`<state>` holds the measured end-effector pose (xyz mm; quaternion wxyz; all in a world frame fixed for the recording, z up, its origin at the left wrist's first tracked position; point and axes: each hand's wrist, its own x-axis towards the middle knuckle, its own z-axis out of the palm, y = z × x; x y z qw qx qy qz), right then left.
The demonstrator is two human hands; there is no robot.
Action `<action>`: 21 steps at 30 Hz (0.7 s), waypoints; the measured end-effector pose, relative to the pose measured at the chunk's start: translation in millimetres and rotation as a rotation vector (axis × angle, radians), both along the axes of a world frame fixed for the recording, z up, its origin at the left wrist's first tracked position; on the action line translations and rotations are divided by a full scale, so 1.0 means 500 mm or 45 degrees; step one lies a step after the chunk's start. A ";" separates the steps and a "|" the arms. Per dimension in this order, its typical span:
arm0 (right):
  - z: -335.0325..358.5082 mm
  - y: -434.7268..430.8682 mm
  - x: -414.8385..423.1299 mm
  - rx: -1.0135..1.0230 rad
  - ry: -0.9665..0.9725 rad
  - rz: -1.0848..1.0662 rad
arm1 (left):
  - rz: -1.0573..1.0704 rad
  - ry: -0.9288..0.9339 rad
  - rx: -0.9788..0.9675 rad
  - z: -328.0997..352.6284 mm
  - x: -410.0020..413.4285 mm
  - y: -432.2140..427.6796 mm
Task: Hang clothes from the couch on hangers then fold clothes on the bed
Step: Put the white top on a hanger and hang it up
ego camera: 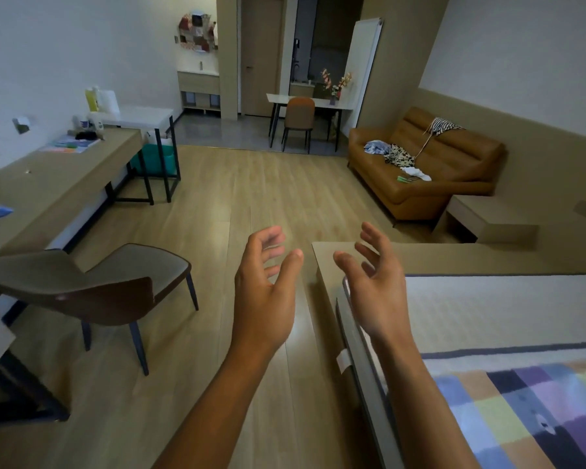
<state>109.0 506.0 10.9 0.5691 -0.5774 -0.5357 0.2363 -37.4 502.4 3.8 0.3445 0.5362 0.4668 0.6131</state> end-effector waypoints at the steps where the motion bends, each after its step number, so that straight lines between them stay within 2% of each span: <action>1: 0.009 0.040 -0.004 0.002 0.004 -0.024 | -0.022 0.004 -0.001 0.008 -0.004 0.042; 12: -0.032 0.497 0.018 -0.025 0.069 -0.100 | -0.103 0.069 -0.049 -0.014 0.013 0.495; 21: -0.039 0.996 0.073 -0.015 0.086 -0.019 | -0.024 0.206 -0.026 0.000 0.081 0.961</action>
